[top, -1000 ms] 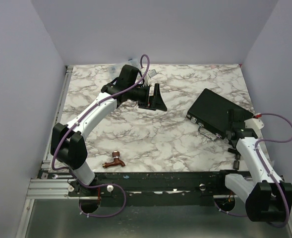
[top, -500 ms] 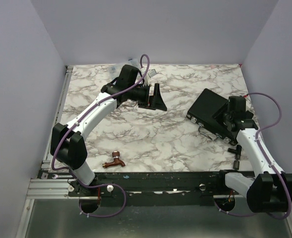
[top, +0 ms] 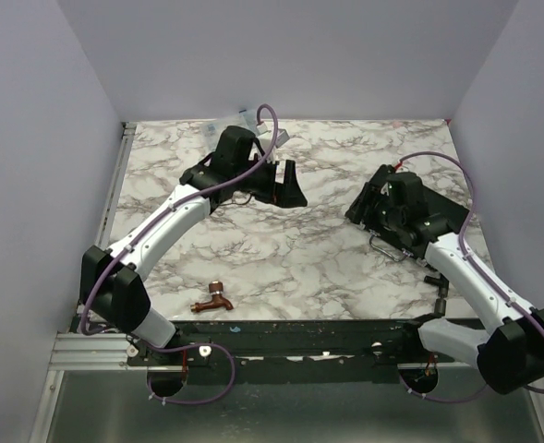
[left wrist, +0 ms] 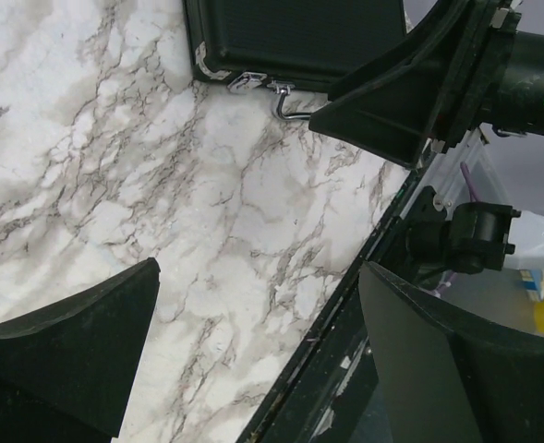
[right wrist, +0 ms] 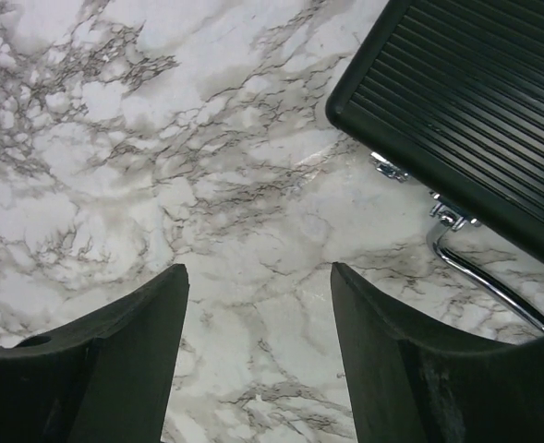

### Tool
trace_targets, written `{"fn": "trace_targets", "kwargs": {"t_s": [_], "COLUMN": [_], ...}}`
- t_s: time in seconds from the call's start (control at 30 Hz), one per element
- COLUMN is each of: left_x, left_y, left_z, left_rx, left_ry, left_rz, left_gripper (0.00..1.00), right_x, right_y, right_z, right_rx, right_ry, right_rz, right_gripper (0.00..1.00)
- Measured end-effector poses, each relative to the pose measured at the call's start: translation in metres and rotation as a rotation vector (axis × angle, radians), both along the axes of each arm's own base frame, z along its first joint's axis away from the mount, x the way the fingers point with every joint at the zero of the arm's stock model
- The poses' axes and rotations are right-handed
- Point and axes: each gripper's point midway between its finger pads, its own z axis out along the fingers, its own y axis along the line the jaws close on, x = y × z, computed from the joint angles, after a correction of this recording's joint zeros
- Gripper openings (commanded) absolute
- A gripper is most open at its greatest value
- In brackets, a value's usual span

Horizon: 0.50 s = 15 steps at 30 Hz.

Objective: Pack up texas hold em set

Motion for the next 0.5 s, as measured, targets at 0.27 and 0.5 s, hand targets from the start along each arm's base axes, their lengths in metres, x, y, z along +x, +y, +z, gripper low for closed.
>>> {"fn": "trace_targets", "kwargs": {"t_s": [0.27, 0.5], "left_x": [-0.012, -0.018], "left_y": [0.003, 0.005], "left_z": [0.034, 0.011], "left_rx": [-0.041, -0.019], "left_ry": [-0.184, -0.231], "left_rz": [-0.020, 0.005], "left_gripper": [0.89, 0.89], "right_x": [-0.006, -0.032], "right_y": [-0.036, -0.094], "right_z": [-0.023, -0.056], "right_rx": [-0.069, -0.103], "right_ry": [0.015, 0.100], "right_rz": [-0.212, -0.674], "right_gripper": [0.52, 0.38]}}
